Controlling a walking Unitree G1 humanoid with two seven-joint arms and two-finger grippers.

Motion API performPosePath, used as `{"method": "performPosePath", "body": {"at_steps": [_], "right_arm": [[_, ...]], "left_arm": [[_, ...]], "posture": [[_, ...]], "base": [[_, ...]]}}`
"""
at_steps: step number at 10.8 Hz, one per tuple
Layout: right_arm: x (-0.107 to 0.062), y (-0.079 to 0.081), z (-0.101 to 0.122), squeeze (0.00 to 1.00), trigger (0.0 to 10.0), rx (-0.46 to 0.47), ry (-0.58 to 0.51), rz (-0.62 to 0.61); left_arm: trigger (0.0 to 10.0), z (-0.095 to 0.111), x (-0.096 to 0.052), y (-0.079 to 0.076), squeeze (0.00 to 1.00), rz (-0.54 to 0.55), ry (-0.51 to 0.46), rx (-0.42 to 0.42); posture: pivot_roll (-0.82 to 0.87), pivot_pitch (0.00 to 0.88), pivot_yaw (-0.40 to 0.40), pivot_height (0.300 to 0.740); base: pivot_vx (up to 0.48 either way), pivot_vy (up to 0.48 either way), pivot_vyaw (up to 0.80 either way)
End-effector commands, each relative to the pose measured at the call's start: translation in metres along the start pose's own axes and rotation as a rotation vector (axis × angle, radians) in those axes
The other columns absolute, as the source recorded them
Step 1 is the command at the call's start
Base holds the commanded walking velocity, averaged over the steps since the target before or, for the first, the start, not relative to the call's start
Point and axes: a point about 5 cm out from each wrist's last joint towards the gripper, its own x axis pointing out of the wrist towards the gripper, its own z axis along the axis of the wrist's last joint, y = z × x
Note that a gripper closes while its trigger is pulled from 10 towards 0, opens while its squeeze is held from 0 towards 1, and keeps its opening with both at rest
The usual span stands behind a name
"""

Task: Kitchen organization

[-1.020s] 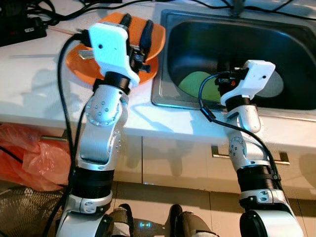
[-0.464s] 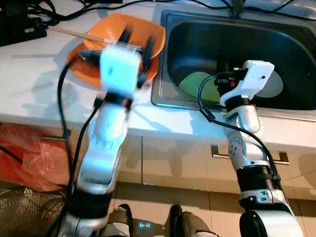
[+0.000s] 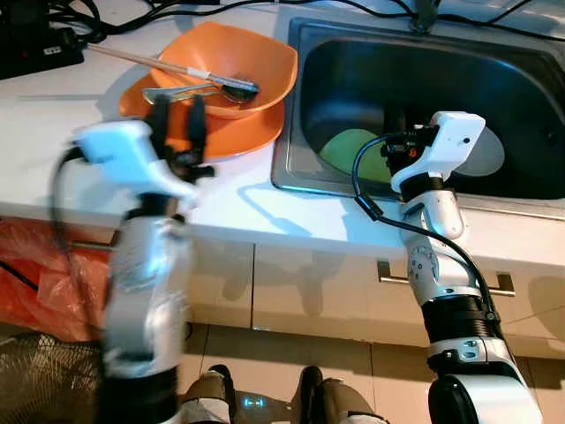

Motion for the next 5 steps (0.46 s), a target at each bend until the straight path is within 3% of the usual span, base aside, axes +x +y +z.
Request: {"method": "performPosePath", "body": {"at_steps": [1, 5], "right_arm": [[-0.002, -0.003, -0.004, 0.00, 10.0, 0.003, 0.015, -0.006], [0.001, 0.000, -0.004, 0.00, 10.0, 0.010, 0.012, 0.011]], "left_arm": [[10.0, 0.002, -0.006, -0.003, 0.00, -0.037, 0.010, -0.017], [10.0, -0.003, -0.021, 0.001, 0.00, -0.012, 0.071, -0.043]], "posture": [[0.27, 0.226, -0.087, 0.740], [0.27, 0.215, -0.093, 0.740]], "base": [[0.000, 0.000, 0.00], [0.000, 0.000, 0.00]]}}
